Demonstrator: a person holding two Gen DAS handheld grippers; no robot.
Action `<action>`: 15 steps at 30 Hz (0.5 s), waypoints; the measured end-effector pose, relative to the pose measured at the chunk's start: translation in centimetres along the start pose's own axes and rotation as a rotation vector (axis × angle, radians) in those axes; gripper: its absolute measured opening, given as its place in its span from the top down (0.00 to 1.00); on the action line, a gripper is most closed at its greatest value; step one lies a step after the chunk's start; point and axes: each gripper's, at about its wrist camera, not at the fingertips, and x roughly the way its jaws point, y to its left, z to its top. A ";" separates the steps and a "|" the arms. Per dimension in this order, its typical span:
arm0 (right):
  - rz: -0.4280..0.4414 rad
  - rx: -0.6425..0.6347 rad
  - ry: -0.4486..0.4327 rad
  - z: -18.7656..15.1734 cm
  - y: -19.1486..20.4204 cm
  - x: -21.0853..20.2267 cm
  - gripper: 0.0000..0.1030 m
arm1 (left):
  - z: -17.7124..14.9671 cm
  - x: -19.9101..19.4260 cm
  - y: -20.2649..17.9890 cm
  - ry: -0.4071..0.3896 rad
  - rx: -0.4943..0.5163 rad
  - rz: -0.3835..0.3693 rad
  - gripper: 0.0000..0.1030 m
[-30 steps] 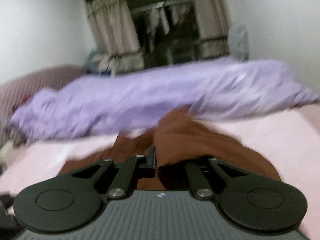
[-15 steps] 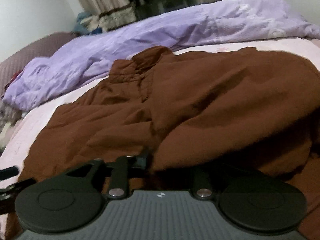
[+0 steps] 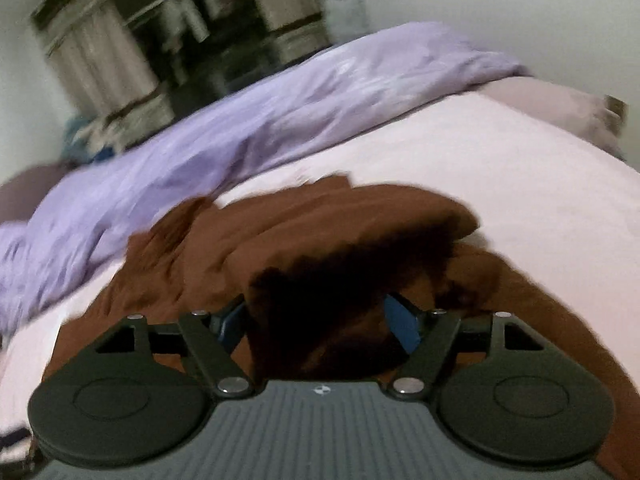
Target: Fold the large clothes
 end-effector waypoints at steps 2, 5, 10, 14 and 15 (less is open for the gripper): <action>0.032 0.082 0.034 0.4 -1.2 0.1 0.17 | -0.1 0.3 0.3 0.014 -0.014 0.013 0.21; 0.130 0.105 0.066 0.3 -1.7 -0.8 0.19 | -0.1 0.7 0.9 0.024 -0.039 0.026 0.21; 0.070 0.110 -0.002 0.2 -2.2 -2.9 0.19 | -0.1 1.0 0.8 0.034 -0.039 0.028 0.21; 0.043 0.168 0.004 1.5 -4.0 -1.6 0.18 | -0.1 1.1 0.4 0.031 -0.031 0.017 0.21; 0.018 0.178 0.020 2.0 -4.4 -0.4 0.18 | 0.0 1.1 0.3 0.030 -0.026 0.017 0.21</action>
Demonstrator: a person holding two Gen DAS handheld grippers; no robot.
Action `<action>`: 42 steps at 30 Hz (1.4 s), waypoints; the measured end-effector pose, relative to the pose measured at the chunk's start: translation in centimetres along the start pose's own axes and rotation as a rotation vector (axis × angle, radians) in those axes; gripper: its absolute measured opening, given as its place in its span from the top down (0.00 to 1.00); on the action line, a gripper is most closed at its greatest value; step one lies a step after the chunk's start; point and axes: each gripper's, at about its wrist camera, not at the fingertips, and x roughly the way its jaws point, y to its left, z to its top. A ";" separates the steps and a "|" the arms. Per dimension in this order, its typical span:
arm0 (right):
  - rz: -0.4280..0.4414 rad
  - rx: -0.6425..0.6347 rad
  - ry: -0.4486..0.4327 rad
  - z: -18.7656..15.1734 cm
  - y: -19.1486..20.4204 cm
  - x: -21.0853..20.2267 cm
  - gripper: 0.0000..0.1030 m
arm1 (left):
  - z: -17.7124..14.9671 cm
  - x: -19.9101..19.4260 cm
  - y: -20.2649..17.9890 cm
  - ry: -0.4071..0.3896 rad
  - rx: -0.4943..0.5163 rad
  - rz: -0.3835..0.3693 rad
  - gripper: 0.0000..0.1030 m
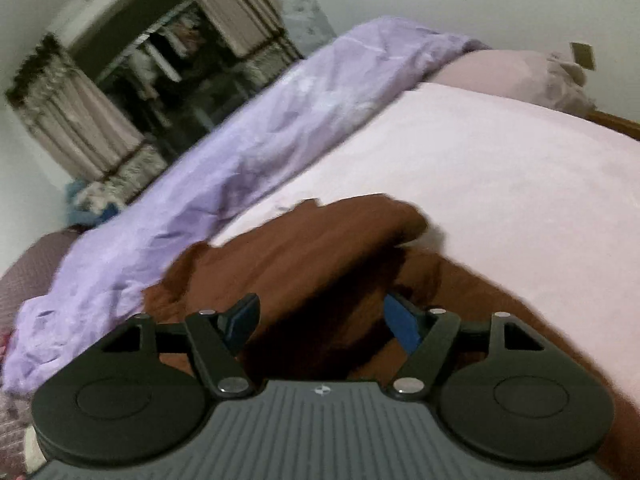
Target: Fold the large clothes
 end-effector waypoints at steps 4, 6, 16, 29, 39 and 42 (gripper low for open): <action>-0.080 0.042 0.075 1.5 -1.1 5.2 0.18 | -0.2 -0.2 -0.1 -0.004 0.006 -0.007 0.21; -0.116 0.041 0.090 1.7 -1.1 7.1 0.14 | -0.2 -0.1 0.1 -0.001 0.001 -0.005 0.21; 0.021 -0.021 -0.090 1.1 2.2 5.2 0.92 | -0.1 0.5 0.9 0.012 -0.003 0.001 0.21; 0.422 -0.471 -0.142 -10.1 20.3 0.8 0.93 | 0.4 1.4 2.6 0.039 -0.058 0.024 0.21; 0.379 -0.510 0.118 -19.9 21.6 6.4 0.89 | -0.3 2.0 2.8 0.052 -0.051 0.035 0.20; 0.369 -0.511 0.175 -19.8 21.7 6.7 0.85 | -0.4 2.2 2.8 0.055 -0.061 0.033 0.19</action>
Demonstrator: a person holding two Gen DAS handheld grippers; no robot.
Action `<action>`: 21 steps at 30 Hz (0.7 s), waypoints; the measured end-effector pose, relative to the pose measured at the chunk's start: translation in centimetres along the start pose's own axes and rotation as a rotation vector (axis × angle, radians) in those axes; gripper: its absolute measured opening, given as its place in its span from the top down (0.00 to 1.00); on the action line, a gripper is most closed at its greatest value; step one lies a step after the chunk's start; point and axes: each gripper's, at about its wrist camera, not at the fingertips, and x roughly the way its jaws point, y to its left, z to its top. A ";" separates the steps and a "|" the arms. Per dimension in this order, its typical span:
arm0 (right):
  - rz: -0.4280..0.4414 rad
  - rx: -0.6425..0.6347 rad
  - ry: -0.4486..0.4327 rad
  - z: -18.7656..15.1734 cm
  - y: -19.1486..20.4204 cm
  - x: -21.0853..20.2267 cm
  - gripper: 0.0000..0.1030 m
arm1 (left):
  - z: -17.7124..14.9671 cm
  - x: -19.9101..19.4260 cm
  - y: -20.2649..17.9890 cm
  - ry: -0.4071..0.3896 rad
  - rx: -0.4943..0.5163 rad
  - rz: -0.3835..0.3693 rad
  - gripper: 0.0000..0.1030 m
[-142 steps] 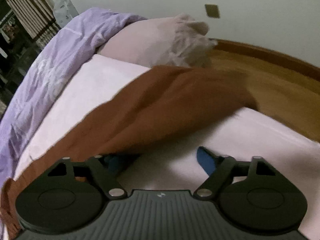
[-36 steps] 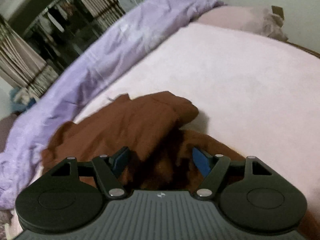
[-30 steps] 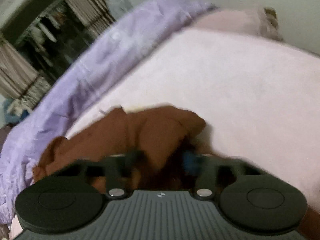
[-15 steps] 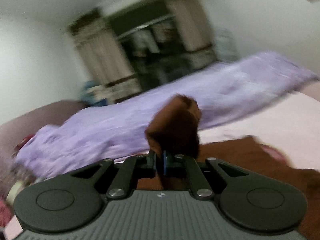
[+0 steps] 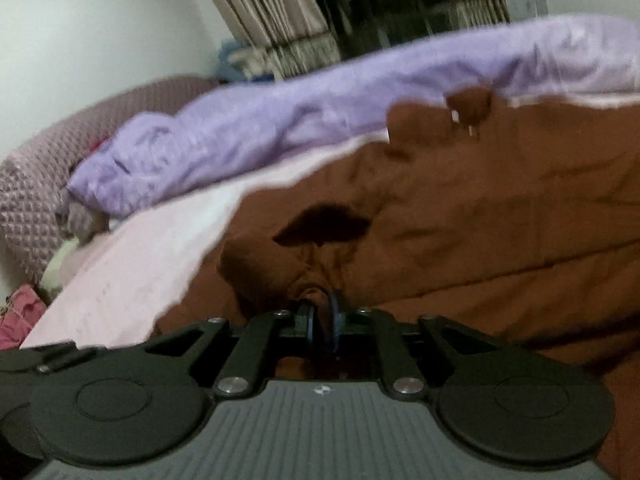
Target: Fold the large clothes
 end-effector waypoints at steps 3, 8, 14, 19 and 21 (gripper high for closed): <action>0.001 -0.036 0.037 0.7 0.4 -0.9 0.79 | 0.1 -0.2 0.0 -0.001 0.001 0.003 0.19; 0.025 -0.110 0.028 1.3 0.4 -5.2 0.50 | 0.5 -1.6 0.0 -0.008 -0.002 0.001 0.19; -0.057 -0.053 -0.114 2.7 -5.1 -11.8 0.35 | 1.3 -4.2 0.9 -0.119 -0.056 -0.122 0.19; -0.279 0.030 -0.146 5.3 -12.6 -13.0 0.35 | 4.0 -1.6 0.3 -0.112 -0.077 -0.193 0.19; -0.316 0.071 -0.144 5.7 -15.3 -13.0 0.30 | 5.0 0.6 0.0 -0.077 -0.075 -0.238 0.19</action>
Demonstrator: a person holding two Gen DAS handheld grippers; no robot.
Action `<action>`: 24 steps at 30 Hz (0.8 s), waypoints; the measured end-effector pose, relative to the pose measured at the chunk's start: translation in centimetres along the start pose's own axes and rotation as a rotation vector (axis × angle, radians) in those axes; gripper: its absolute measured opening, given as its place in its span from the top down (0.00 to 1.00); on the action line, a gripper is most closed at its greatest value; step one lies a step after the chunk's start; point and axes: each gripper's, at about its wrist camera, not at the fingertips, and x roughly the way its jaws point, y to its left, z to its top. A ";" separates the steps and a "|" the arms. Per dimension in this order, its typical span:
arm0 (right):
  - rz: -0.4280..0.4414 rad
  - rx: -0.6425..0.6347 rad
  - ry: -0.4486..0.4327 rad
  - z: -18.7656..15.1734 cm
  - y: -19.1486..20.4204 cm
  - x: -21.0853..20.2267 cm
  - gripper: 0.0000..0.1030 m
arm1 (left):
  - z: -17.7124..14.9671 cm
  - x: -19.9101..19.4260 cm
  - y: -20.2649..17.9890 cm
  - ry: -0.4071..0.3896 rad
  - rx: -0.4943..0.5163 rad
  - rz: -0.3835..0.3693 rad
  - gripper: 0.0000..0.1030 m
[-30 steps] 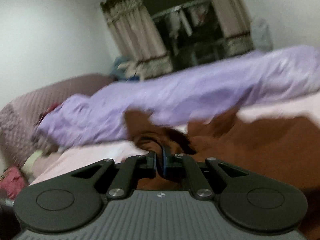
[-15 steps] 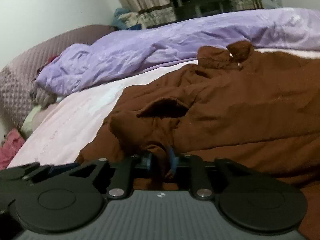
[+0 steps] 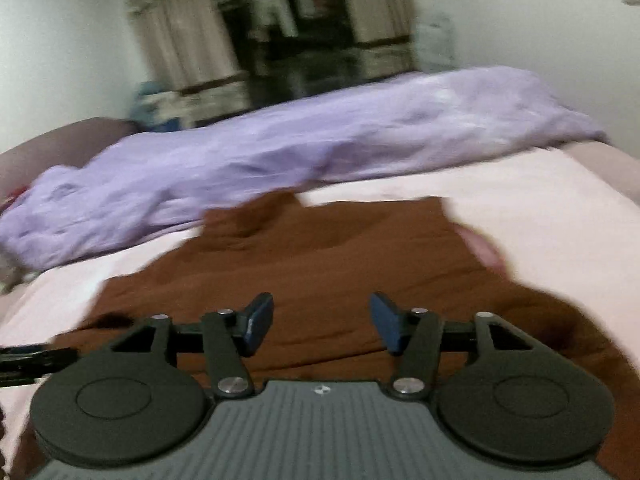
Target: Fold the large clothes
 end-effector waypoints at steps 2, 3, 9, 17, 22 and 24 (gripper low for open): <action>-0.051 0.033 0.027 0.5 -2.1 1.4 0.28 | 0.7 2.0 -0.2 0.031 0.012 0.013 0.19; -0.090 0.046 0.039 0.7 -3.1 2.3 0.28 | 1.0 2.9 -0.4 0.038 0.019 0.038 0.19; -0.158 0.127 0.076 -1.2 -6.3 5.1 0.41 | 0.7 3.1 -1.7 -0.024 0.032 0.091 0.84; -0.306 -0.034 0.048 -2.5 -4.1 5.7 0.42 | -1.4 5.3 0.3 0.033 -0.012 0.142 0.65; -0.171 0.092 0.048 -0.9 -6.9 2.4 0.37 | -0.5 3.2 -0.5 0.022 0.127 0.236 0.25; -0.118 0.105 0.060 -0.6 -8.0 -0.5 0.33 | -0.6 0.7 0.4 0.015 0.140 0.203 0.22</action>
